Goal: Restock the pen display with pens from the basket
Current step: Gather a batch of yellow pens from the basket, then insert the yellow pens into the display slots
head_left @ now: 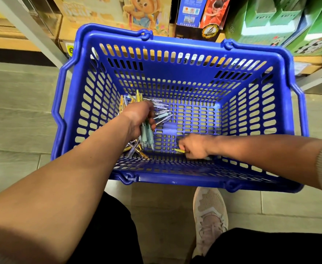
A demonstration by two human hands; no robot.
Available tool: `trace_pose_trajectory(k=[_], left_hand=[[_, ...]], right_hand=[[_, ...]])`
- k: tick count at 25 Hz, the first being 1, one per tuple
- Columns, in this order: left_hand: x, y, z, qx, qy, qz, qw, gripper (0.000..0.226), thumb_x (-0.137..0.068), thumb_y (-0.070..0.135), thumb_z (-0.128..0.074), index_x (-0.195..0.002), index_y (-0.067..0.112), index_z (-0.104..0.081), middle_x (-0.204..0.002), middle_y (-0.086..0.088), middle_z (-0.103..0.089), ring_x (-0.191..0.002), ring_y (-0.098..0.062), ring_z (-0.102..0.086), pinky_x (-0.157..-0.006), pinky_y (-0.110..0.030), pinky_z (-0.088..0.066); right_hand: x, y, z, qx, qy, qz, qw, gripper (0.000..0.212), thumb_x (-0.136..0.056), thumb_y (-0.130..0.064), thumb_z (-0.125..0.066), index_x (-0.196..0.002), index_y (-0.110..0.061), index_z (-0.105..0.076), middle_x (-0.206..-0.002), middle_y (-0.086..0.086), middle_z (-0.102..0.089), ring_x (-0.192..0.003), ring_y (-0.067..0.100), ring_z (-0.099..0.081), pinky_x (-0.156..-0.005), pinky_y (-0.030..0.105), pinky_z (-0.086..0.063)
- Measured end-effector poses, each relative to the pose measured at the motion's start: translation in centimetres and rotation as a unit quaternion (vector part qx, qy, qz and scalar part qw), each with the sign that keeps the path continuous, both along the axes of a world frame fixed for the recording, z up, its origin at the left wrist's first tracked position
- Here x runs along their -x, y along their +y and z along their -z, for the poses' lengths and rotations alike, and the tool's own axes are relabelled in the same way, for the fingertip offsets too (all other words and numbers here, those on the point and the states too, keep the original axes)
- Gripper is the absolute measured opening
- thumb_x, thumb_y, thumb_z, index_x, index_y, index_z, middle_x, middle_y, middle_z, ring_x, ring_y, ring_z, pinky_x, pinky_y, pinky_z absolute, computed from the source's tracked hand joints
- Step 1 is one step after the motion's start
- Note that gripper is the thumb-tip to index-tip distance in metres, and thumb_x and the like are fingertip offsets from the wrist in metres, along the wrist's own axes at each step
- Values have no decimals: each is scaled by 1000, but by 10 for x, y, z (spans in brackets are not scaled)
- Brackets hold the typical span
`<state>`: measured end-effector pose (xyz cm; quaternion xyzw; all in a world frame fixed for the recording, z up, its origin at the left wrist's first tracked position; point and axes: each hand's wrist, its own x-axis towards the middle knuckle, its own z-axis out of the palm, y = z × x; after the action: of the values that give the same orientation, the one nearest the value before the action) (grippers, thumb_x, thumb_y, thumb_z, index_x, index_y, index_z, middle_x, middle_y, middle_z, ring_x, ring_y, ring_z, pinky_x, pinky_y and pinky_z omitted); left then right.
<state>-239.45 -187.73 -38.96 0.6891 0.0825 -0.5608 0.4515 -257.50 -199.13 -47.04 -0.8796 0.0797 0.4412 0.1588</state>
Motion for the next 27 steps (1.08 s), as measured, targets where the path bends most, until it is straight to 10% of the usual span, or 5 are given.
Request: trace_pose_trajectory(k=[9, 16, 27], left_hand=[[8, -17, -6, 16, 19, -28, 999, 9, -104, 13, -54, -100, 8, -60, -79, -2, -68, -61, -13, -60, -63, -31, -55], [39, -5, -37, 31, 110, -147, 982, 24, -107, 4, -43, -88, 9, -56, -84, -5, -63, -70, -13, -58, -67, -29, -53], [61, 12, -350, 130, 152, -119, 972, 16, -104, 24, -53, -116, 20, -63, -106, -5, -77, -85, -22, -76, -73, -45, -63]], right_hand=[[-56, -36, -34, -166, -115, 340, 918, 13, -94, -24, -69, -106, -20, -72, -87, -3, -76, -75, 9, -73, -71, 26, -58], [-46, -33, -113, -335, -121, 578, 734, 36, -97, -6, -64, -132, -5, -56, -91, 2, -66, -77, 11, -68, -77, 23, -60], [7, -5, -436, -409, -154, 684, 584, 10, -96, -24, -68, -105, -23, -68, -90, -3, -79, -84, 12, -76, -71, 23, -59]])
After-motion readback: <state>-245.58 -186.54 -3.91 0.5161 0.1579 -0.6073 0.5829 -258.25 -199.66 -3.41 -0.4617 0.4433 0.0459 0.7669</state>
